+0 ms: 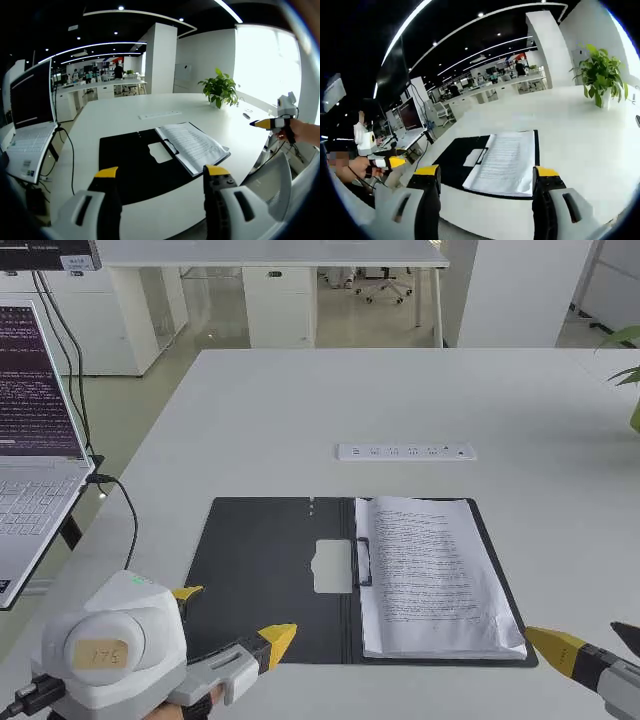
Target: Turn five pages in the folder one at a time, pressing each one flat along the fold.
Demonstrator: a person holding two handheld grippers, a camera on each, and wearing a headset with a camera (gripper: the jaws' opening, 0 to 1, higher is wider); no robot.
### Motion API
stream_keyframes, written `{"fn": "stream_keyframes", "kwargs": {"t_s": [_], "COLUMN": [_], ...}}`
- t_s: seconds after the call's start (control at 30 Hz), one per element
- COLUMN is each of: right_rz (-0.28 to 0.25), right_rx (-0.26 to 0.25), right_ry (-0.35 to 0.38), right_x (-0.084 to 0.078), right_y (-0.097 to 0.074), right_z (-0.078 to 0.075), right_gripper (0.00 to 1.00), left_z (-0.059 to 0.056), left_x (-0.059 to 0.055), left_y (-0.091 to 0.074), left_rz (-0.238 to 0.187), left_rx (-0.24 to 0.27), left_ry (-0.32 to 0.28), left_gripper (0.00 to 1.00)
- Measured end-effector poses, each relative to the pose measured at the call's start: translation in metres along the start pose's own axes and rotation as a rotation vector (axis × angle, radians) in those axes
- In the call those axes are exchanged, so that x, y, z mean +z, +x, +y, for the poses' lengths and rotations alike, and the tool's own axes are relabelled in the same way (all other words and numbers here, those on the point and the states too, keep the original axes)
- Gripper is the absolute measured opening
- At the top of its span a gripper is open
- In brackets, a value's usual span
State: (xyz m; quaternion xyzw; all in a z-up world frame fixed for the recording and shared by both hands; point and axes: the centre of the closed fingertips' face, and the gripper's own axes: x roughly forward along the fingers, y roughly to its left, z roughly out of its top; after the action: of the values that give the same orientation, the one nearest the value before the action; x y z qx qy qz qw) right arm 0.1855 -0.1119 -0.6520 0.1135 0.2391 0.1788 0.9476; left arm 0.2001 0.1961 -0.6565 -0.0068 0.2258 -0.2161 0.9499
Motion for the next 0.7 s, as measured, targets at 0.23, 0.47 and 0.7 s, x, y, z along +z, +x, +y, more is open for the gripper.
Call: {"fn": "stream_keyframes", "kwargs": {"t_s": [0.23, 0.47, 0.7], "right_rz": [0.007, 0.006, 0.008], "right_rx": [0.000, 0.010, 0.022], "right_ry": [0.000, -0.007, -0.010], "right_x": [-0.006, -0.007, -0.008], "right_y": [0.001, 0.006, 0.015], "right_z": [0.001, 0.008, 0.010], "right_gripper": [0.71, 0.71, 0.70], "left_z": [0.000, 0.001, 0.002], "left_x": [-0.006, -0.003, -0.003], "left_y": [0.000, 0.000, 0.001], "left_rz": [0.004, -0.007, -0.005], "left_rx": [0.002, 0.004, 0.005], "left_ry": [-0.015, -0.021, -0.016], "left_gripper": [0.66, 0.66, 0.66]}}
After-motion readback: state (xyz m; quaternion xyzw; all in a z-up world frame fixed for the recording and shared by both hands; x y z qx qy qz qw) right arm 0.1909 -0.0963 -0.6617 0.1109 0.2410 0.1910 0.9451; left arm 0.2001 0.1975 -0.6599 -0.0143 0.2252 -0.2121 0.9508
